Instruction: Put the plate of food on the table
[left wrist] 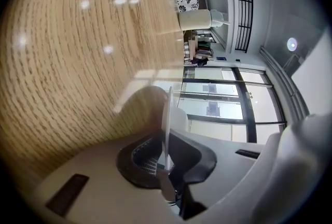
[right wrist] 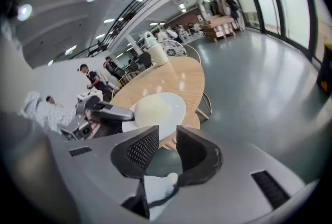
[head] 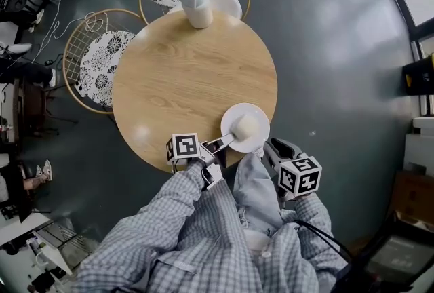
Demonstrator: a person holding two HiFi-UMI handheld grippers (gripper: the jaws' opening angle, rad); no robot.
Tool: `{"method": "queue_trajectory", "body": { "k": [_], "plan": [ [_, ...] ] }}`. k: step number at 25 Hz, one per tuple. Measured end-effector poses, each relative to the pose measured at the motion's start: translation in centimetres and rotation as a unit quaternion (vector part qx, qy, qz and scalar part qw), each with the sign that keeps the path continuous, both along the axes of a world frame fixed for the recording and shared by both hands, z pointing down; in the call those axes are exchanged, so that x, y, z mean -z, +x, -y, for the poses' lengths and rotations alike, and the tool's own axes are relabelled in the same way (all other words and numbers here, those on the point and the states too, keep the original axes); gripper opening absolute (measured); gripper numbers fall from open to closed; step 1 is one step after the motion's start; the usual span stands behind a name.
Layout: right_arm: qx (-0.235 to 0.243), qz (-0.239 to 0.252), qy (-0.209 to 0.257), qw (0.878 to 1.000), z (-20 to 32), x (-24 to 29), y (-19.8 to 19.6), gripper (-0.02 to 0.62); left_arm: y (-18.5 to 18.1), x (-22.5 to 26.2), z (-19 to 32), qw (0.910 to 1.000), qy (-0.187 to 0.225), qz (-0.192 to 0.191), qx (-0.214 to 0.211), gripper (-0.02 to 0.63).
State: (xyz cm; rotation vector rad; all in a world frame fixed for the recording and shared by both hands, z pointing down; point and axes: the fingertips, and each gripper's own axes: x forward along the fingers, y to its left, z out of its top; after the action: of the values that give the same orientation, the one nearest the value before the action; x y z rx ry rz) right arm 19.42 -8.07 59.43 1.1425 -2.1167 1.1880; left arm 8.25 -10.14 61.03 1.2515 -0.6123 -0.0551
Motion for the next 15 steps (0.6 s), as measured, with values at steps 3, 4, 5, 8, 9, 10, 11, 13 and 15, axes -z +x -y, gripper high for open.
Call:
{"method": "queue_trajectory", "body": {
  "k": [3, 4, 5, 8, 9, 10, 11, 13, 15],
  "plan": [
    [0.117, -0.090, 0.079, 0.986, -0.6, 2.0, -1.9, 0.087, 0.1, -0.1, 0.0, 1.0000, -0.003, -0.002, 0.001, 0.035],
    [0.153, -0.109, 0.102, 0.977, -0.9, 2.6, -2.8, 0.087, 0.1, -0.1, 0.0, 1.0000, -0.004, -0.002, 0.001, 0.035],
    [0.189, -0.130, 0.123, 0.965, -1.3, 2.9, -3.7, 0.087, 0.2, -0.1, 0.0, 1.0000, -0.004, -0.002, 0.000, 0.035],
    [0.303, -0.201, 0.174, 0.915, -2.6, 2.4, -5.8, 0.087, 0.2, -0.2, 0.0, 1.0000, -0.004, -0.002, -0.001, 0.035],
    [0.332, -0.214, 0.181, 0.901, -3.0, 2.1, -6.4, 0.087, 0.2, -0.3, 0.0, 1.0000, -0.004, -0.001, -0.001, 0.035],
    [0.352, -0.220, 0.183, 0.891, -3.4, 1.7, -6.9, 0.087, 0.2, -0.4, 0.0, 1.0000, -0.004, 0.000, -0.001, 0.034],
    [0.367, -0.226, 0.183, 0.884, -3.6, 1.3, -7.2, 0.087, 0.2, -0.5, 0.0, 1.0000, -0.004, 0.000, -0.001, 0.034],
    [0.395, -0.249, 0.189, 0.864, -3.7, 0.6, -7.6, 0.087, 0.1, -0.5, 0.0, 1.0000, -0.004, -0.001, -0.001, 0.032],
    [0.424, -0.285, 0.205, 0.835, -3.6, 0.0, -7.7, 0.087, 0.1, -0.5, 0.0, 1.0000, -0.005, -0.002, 0.000, 0.032]
  ]
}}
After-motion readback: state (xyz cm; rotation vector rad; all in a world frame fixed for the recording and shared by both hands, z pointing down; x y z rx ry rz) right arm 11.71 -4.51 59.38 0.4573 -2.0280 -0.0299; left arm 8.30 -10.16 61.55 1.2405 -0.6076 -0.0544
